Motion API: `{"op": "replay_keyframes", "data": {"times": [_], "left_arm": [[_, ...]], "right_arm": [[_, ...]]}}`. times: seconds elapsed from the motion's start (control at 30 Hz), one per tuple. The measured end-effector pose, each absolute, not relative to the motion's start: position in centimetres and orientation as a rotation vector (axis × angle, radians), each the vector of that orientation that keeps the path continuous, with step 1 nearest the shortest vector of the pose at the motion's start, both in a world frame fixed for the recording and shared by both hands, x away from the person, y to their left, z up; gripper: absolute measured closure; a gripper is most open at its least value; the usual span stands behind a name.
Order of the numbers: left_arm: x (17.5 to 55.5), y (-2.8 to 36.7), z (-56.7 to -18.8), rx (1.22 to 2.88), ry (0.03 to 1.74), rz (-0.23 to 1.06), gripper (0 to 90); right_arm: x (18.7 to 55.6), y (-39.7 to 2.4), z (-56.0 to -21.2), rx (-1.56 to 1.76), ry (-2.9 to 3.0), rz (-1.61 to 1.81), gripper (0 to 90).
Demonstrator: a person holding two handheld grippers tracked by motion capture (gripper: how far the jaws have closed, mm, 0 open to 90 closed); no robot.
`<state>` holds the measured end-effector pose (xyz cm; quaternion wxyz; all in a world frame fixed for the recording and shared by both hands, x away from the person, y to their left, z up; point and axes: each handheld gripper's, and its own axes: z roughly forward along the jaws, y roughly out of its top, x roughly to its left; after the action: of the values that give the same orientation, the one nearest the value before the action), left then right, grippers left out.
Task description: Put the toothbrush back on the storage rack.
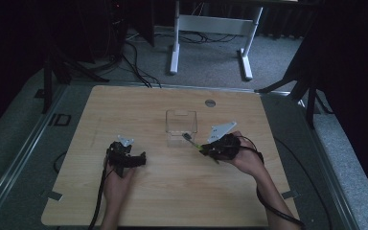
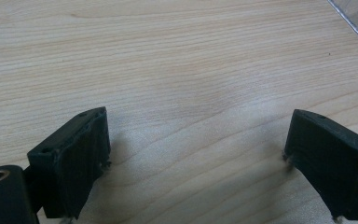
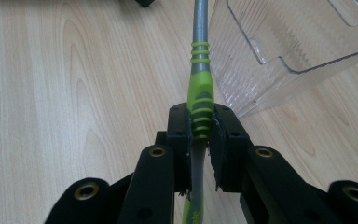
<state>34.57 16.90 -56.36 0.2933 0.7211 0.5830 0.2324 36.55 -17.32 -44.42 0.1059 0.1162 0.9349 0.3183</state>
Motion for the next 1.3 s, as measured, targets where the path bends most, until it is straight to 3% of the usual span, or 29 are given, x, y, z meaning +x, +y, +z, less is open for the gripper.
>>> {"op": "replay_keyframes", "data": {"times": [1.3], "left_arm": [[34.57,16.91,-56.36,1.922,1.552,0.62,7.1]], "right_arm": [[37.36,-16.86,-43.61,0.469,2.654,1.051,79.0]]}}
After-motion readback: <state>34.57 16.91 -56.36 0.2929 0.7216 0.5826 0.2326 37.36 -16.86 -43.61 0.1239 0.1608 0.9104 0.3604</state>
